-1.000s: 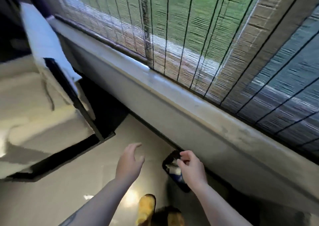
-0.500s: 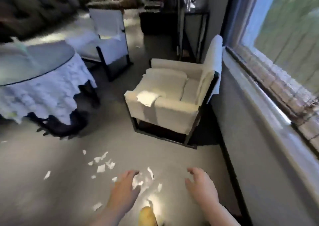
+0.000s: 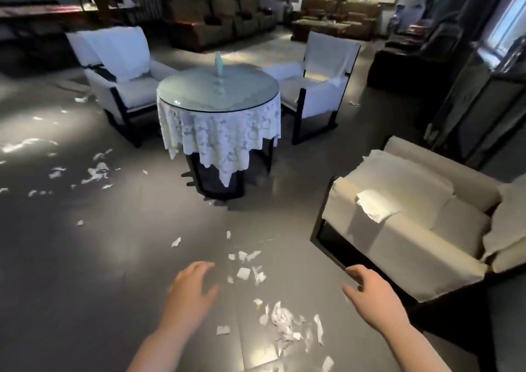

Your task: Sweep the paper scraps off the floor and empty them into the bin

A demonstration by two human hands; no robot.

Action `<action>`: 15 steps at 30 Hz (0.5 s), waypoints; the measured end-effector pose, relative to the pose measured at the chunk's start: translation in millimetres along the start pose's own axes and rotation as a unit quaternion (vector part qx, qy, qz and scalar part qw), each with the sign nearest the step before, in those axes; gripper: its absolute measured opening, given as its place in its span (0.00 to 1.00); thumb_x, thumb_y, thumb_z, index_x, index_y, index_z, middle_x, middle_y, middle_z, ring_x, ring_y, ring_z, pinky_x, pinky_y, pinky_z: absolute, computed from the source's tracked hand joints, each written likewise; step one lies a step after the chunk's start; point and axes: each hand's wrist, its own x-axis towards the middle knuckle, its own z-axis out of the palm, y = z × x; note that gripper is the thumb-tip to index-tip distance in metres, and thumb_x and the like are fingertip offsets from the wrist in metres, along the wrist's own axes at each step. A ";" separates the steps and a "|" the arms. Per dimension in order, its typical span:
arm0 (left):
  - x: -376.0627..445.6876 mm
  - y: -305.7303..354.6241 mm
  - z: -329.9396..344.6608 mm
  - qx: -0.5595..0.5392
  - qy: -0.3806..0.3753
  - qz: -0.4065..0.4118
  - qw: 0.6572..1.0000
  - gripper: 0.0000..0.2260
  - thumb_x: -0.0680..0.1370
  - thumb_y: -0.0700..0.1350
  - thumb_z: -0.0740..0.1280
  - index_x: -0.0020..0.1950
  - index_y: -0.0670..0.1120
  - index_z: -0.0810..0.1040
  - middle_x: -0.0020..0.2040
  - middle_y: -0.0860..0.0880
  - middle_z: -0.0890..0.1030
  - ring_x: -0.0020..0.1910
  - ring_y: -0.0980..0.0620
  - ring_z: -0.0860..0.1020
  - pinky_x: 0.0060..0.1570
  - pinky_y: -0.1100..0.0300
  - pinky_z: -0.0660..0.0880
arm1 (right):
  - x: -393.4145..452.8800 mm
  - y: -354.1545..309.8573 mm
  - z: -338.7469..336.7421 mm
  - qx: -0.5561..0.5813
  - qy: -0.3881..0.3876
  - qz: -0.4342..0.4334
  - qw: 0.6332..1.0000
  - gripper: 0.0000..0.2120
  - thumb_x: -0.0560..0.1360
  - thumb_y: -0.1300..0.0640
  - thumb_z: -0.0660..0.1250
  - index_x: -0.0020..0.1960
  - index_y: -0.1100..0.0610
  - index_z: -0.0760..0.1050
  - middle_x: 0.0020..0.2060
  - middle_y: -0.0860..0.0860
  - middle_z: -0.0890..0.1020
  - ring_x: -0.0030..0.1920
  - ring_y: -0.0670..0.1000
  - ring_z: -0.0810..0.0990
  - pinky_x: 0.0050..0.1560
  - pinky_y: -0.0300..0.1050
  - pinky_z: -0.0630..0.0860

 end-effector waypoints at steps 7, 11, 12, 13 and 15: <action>87.3 -47.7 -28.2 0.006 -0.029 -0.025 0.999 0.19 0.78 0.47 0.68 0.69 0.52 0.74 0.69 0.55 0.73 0.69 0.50 0.70 0.67 0.57 0.65 | 62.9 -73.6 30.5 0.010 -0.022 0.036 0.999 0.20 0.75 0.49 0.65 0.66 0.45 0.69 0.62 0.44 0.75 0.58 0.46 0.76 0.52 0.42 0.73; 146.5 -39.6 -22.2 -0.017 -0.057 -0.010 0.998 0.18 0.77 0.46 0.69 0.67 0.53 0.75 0.68 0.56 0.73 0.69 0.52 0.70 0.66 0.57 0.66 | 106.4 -94.3 35.4 0.026 -0.018 0.056 0.998 0.20 0.75 0.49 0.65 0.67 0.45 0.69 0.63 0.44 0.75 0.58 0.45 0.76 0.50 0.40 0.73; 164.6 -33.4 -18.7 -0.021 -0.063 -0.003 0.998 0.18 0.77 0.46 0.69 0.67 0.53 0.75 0.68 0.56 0.74 0.68 0.52 0.70 0.65 0.58 0.66 | 119.9 -97.0 34.2 0.030 -0.015 0.061 0.998 0.20 0.75 0.49 0.65 0.67 0.45 0.69 0.63 0.44 0.74 0.59 0.45 0.76 0.49 0.40 0.72; 183.6 -25.6 -14.8 -0.025 -0.069 0.003 0.997 0.18 0.77 0.46 0.69 0.67 0.53 0.75 0.68 0.56 0.74 0.68 0.53 0.70 0.65 0.58 0.66 | 135.3 -98.4 32.6 0.035 -0.012 0.067 0.997 0.20 0.75 0.50 0.65 0.67 0.45 0.69 0.63 0.44 0.74 0.59 0.45 0.76 0.48 0.40 0.71; 225.2 -8.3 -6.9 -0.033 -0.079 0.017 0.996 0.18 0.78 0.46 0.68 0.68 0.54 0.74 0.67 0.58 0.72 0.67 0.54 0.70 0.63 0.59 0.66 | 171.0 -101.0 29.5 0.044 -0.003 0.077 0.996 0.20 0.75 0.50 0.65 0.66 0.46 0.69 0.63 0.44 0.75 0.58 0.46 0.76 0.49 0.40 0.72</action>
